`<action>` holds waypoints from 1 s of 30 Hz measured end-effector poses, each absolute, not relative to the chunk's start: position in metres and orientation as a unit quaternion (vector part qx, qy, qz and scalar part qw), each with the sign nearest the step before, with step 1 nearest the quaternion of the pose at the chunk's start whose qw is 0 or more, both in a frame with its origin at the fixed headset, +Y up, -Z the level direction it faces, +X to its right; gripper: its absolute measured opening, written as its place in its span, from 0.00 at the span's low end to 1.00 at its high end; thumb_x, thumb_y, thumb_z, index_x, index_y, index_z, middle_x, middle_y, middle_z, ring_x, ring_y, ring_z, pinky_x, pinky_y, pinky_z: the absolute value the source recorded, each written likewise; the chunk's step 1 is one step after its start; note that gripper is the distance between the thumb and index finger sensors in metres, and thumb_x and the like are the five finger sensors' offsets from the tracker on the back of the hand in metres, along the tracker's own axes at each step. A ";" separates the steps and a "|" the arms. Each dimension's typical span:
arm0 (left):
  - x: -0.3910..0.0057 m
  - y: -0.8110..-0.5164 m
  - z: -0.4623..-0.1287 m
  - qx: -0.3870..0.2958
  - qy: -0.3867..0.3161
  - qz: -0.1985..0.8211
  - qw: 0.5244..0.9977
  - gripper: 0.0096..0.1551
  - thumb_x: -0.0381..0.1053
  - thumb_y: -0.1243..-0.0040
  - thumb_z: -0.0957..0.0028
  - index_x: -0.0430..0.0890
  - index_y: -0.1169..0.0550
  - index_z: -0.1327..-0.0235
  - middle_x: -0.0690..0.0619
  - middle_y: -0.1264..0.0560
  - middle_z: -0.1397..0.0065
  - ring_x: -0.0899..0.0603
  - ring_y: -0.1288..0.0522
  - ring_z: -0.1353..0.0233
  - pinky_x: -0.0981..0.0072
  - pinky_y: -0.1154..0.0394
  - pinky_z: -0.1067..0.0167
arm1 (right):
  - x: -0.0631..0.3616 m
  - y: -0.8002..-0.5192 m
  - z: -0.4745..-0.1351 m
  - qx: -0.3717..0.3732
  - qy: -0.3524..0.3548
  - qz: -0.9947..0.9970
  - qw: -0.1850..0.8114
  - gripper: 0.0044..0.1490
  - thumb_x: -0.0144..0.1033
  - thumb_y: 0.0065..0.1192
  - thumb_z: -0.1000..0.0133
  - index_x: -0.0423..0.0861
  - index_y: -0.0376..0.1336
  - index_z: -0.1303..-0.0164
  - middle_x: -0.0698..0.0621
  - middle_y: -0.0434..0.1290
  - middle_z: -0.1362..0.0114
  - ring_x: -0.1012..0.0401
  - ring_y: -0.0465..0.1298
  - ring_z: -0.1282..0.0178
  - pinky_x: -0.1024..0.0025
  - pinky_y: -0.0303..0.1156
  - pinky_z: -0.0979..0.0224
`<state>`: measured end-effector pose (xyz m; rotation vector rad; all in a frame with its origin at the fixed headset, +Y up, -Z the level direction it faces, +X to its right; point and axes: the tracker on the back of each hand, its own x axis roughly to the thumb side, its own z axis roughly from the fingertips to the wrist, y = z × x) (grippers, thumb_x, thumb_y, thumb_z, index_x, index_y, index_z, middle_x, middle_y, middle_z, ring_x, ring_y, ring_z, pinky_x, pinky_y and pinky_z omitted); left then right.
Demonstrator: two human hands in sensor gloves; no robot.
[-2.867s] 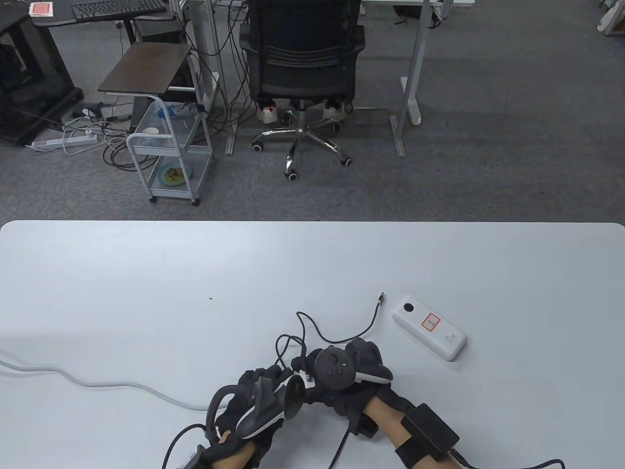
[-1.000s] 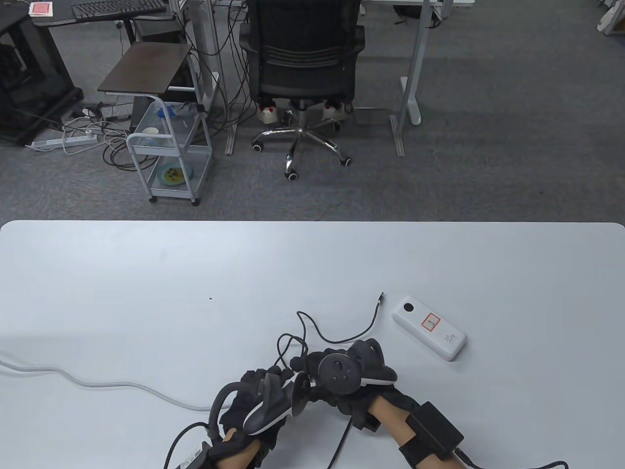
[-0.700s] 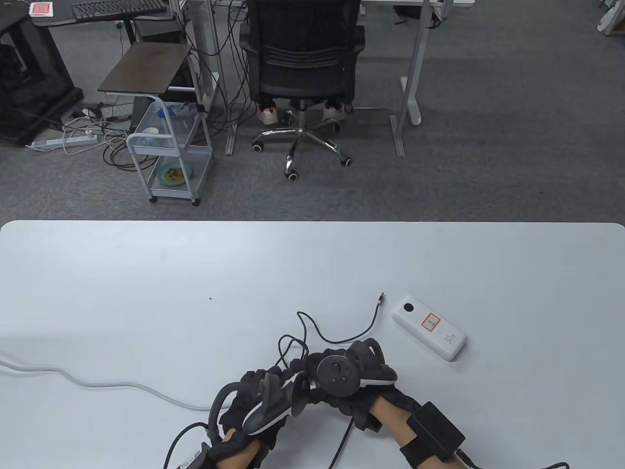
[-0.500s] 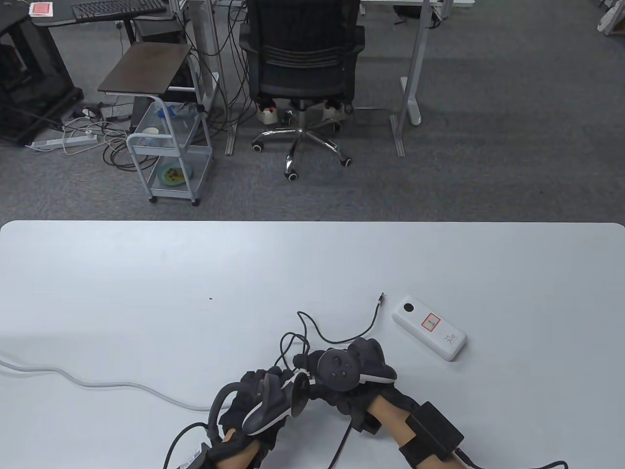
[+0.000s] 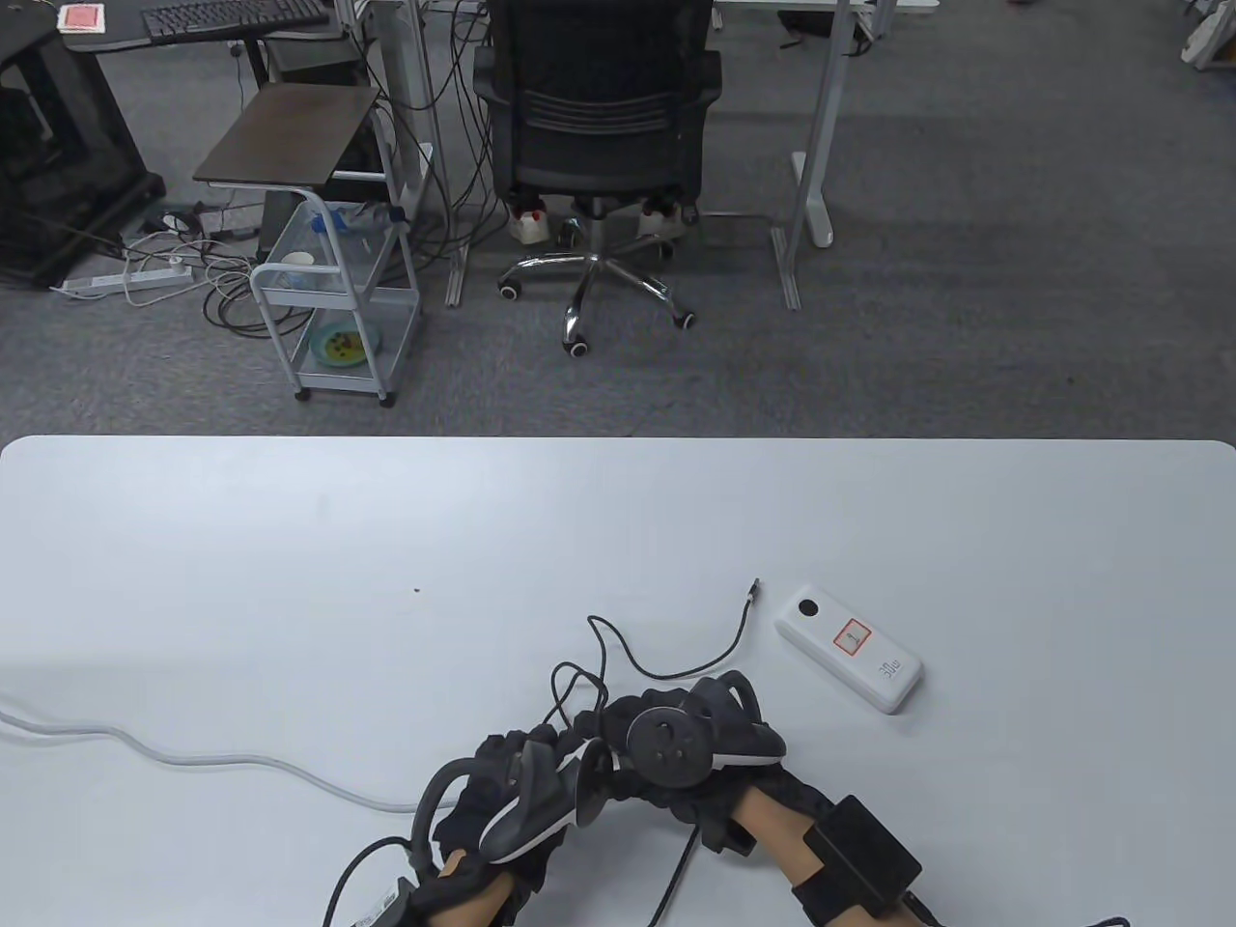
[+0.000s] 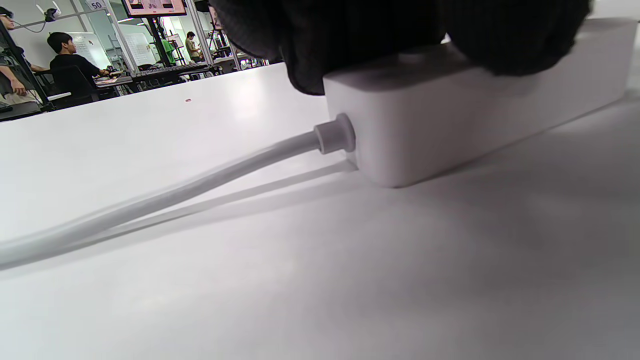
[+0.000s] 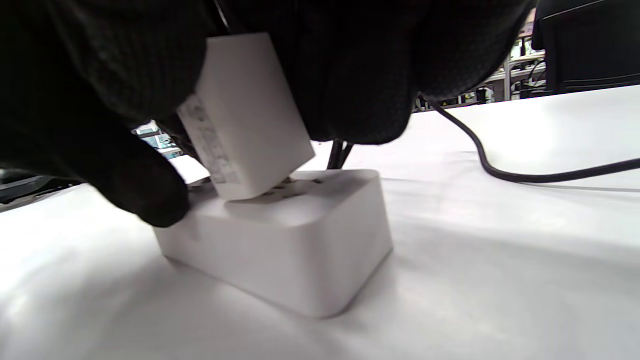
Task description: Unplug the charger and disconnect the battery pack
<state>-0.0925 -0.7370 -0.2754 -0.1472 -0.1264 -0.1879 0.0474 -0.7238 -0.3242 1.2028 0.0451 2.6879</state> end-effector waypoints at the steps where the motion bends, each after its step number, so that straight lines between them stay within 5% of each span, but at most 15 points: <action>1: -0.093 -0.737 -0.275 -0.074 -0.063 -0.091 0.991 0.38 0.67 0.36 0.56 0.64 0.28 0.28 0.62 0.26 0.20 0.49 0.21 0.21 0.58 0.28 0.20 | 0.048 -0.727 -0.327 0.389 0.020 0.914 0.111 0.45 0.60 0.60 0.51 0.49 0.64 0.26 0.45 0.76 0.30 0.51 0.79 0.42 0.47 0.71 0.34; 8: -0.093 -0.737 -0.275 -0.077 -0.060 -0.091 0.991 0.38 0.67 0.36 0.55 0.64 0.29 0.27 0.62 0.26 0.20 0.49 0.21 0.21 0.58 0.28 0.20 | 0.052 -0.724 -0.320 0.420 0.002 0.903 0.088 0.44 0.57 0.61 0.51 0.47 0.63 0.26 0.43 0.76 0.30 0.49 0.78 0.42 0.45 0.70 0.33; 13: -0.093 -0.737 -0.275 -0.074 -0.059 -0.094 0.991 0.38 0.67 0.37 0.55 0.63 0.28 0.28 0.62 0.26 0.20 0.49 0.21 0.21 0.58 0.28 0.20 | 0.054 -0.732 -0.322 0.392 0.016 0.915 0.098 0.45 0.54 0.52 0.48 0.40 0.59 0.24 0.40 0.72 0.29 0.47 0.76 0.41 0.42 0.67 0.33; 22: -0.094 -0.737 -0.274 -0.072 -0.060 -0.091 0.991 0.37 0.66 0.36 0.56 0.64 0.28 0.29 0.62 0.25 0.21 0.50 0.21 0.22 0.59 0.28 0.21 | 0.047 -0.731 -0.314 0.393 0.029 0.914 0.090 0.47 0.55 0.59 0.48 0.44 0.55 0.21 0.42 0.68 0.24 0.48 0.75 0.38 0.43 0.67 0.32; 25: -0.095 -0.737 -0.275 -0.071 -0.059 -0.089 0.992 0.38 0.67 0.37 0.56 0.65 0.29 0.28 0.63 0.26 0.20 0.50 0.21 0.21 0.58 0.28 0.20 | 0.043 -0.733 -0.310 0.407 -0.019 0.910 0.083 0.46 0.52 0.63 0.52 0.43 0.58 0.25 0.43 0.70 0.27 0.49 0.76 0.40 0.44 0.68 0.33; 30: -0.097 -0.737 -0.276 -0.077 -0.060 -0.083 0.992 0.38 0.67 0.37 0.55 0.65 0.29 0.28 0.63 0.27 0.19 0.50 0.22 0.20 0.58 0.29 0.20 | 0.052 -0.738 -0.318 0.346 -0.001 0.928 0.141 0.45 0.55 0.58 0.50 0.43 0.59 0.26 0.43 0.72 0.29 0.50 0.77 0.41 0.45 0.69 0.34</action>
